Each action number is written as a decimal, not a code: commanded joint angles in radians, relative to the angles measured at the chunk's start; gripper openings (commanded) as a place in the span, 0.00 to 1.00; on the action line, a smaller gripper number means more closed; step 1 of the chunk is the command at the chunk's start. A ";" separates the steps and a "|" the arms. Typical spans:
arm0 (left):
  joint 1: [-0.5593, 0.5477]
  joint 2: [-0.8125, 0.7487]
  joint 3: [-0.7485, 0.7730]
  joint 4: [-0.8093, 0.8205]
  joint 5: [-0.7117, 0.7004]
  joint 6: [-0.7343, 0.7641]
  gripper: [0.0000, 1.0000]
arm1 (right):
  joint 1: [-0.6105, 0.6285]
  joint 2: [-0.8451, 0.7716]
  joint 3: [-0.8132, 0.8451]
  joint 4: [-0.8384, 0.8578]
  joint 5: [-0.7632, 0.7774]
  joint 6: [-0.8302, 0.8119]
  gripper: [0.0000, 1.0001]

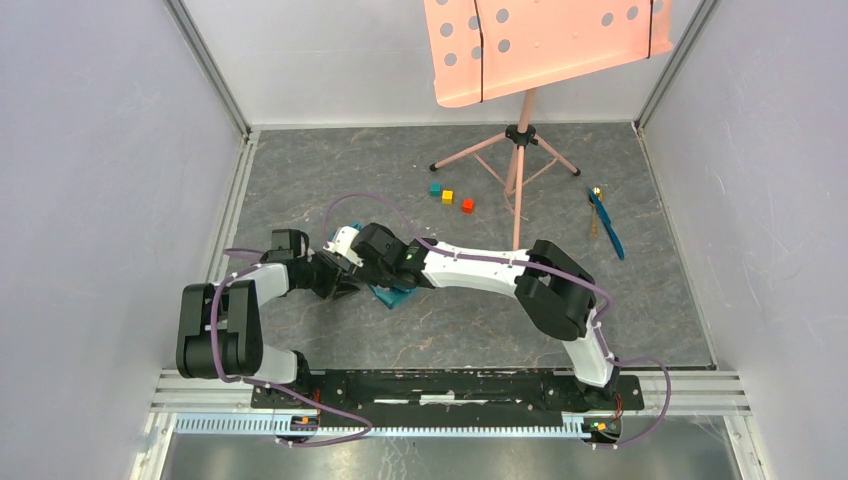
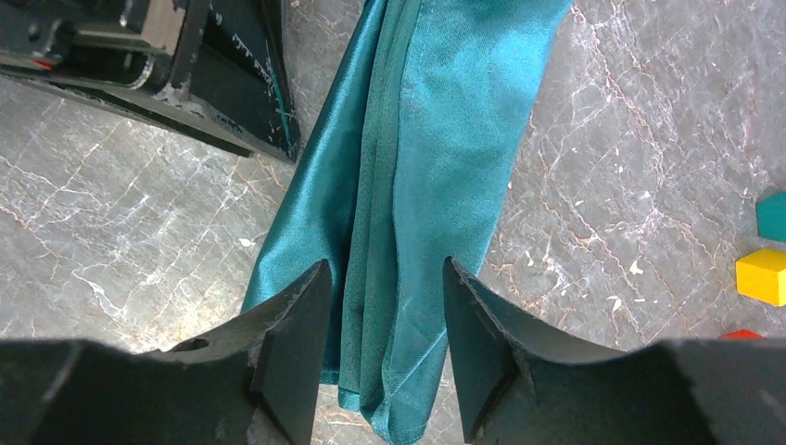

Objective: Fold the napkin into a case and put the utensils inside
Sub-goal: Smooth out the smaller rectangle-folded napkin at the center of the board.

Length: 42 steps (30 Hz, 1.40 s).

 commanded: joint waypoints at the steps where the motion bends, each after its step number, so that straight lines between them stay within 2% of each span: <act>1: -0.002 -0.027 -0.010 -0.022 -0.015 0.020 0.34 | -0.007 -0.026 -0.004 0.029 0.004 0.025 0.53; 7: -0.002 -0.033 -0.013 -0.020 -0.012 0.016 0.34 | -0.009 0.014 -0.006 0.042 0.016 0.023 0.52; 12: -0.004 -0.019 -0.018 -0.010 -0.007 0.014 0.33 | -0.008 0.035 -0.010 0.058 0.019 0.037 0.44; 21: -0.013 -0.020 -0.025 0.003 -0.008 0.005 0.33 | -0.009 0.069 -0.003 0.070 0.031 0.046 0.46; 24: -0.017 -0.023 -0.025 0.003 -0.007 0.002 0.33 | -0.009 0.082 0.003 0.076 0.043 0.046 0.44; 37: -0.054 -0.015 -0.045 0.037 -0.025 -0.022 0.30 | -0.008 0.063 0.061 0.039 0.008 0.076 0.05; 42: -0.058 -0.004 -0.050 0.055 -0.032 -0.029 0.29 | -0.008 0.037 0.094 -0.005 -0.045 0.110 0.00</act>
